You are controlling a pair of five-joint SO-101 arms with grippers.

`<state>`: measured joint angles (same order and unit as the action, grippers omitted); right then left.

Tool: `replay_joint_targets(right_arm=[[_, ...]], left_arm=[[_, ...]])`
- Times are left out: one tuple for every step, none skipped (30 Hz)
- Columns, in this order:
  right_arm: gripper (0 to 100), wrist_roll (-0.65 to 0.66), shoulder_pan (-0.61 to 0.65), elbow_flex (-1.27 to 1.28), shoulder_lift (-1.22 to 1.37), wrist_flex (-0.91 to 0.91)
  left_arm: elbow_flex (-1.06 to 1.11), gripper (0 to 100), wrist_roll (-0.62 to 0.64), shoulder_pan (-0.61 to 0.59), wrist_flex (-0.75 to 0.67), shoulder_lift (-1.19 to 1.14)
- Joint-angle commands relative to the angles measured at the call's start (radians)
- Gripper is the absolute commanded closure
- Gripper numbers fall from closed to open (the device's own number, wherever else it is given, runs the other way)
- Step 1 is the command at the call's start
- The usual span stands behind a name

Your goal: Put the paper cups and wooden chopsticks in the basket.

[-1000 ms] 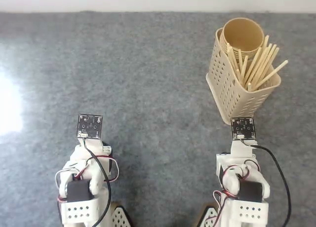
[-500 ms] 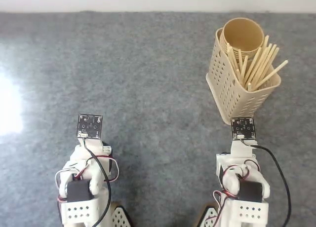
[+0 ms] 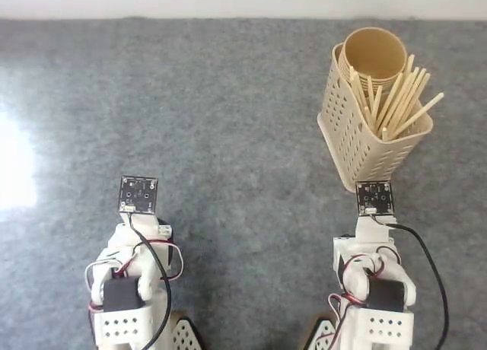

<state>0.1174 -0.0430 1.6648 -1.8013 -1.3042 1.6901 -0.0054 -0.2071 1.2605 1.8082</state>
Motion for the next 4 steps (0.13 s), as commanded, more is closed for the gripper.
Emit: replay_joint_targets(right_arm=[[99.1, 0.011, 0.004, 0.018, -0.013, -0.007], [99.1, 0.011, 0.004, 0.018, -0.013, -0.007], [99.1, 0.011, 0.004, 0.018, -0.013, -0.007], [99.1, 0.011, 0.004, 0.018, -0.013, -0.007]], left_arm=[[-0.008, 98, -0.008, 0.006, 0.003, 0.014], [-0.008, 98, -0.008, 0.006, 0.003, 0.014], [-0.008, 98, -0.008, 0.006, 0.003, 0.014], [-0.008, 98, -0.008, 0.006, 0.003, 0.014]])
